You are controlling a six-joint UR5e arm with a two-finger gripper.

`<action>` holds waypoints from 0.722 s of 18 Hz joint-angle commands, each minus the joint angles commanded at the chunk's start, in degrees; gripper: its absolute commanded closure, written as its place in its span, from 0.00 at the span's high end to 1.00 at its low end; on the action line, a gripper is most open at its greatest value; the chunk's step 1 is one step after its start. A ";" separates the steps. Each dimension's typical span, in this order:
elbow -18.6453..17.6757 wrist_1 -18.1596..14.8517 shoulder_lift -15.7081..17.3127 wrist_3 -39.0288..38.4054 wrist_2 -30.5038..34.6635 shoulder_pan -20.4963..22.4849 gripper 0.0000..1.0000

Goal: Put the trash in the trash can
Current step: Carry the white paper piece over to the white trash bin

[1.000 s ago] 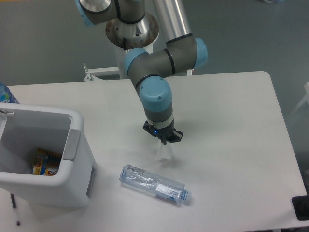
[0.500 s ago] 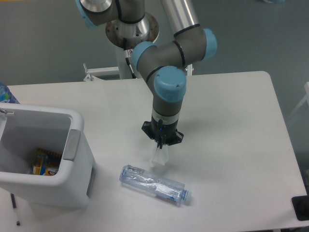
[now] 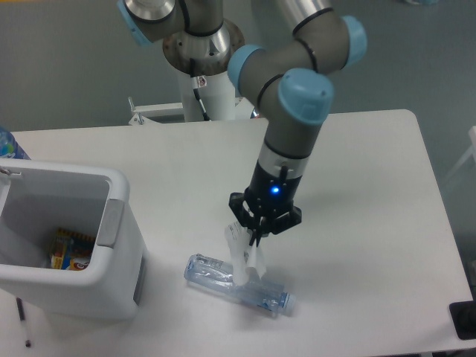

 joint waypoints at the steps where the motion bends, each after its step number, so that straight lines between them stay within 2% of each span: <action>1: 0.35 0.00 0.00 -0.70 -0.88 0.44 0.00; 9: 3.87 0.26 -1.49 -6.15 -3.78 0.71 0.00; 13: 7.64 0.26 -3.25 -10.19 -5.72 0.62 0.00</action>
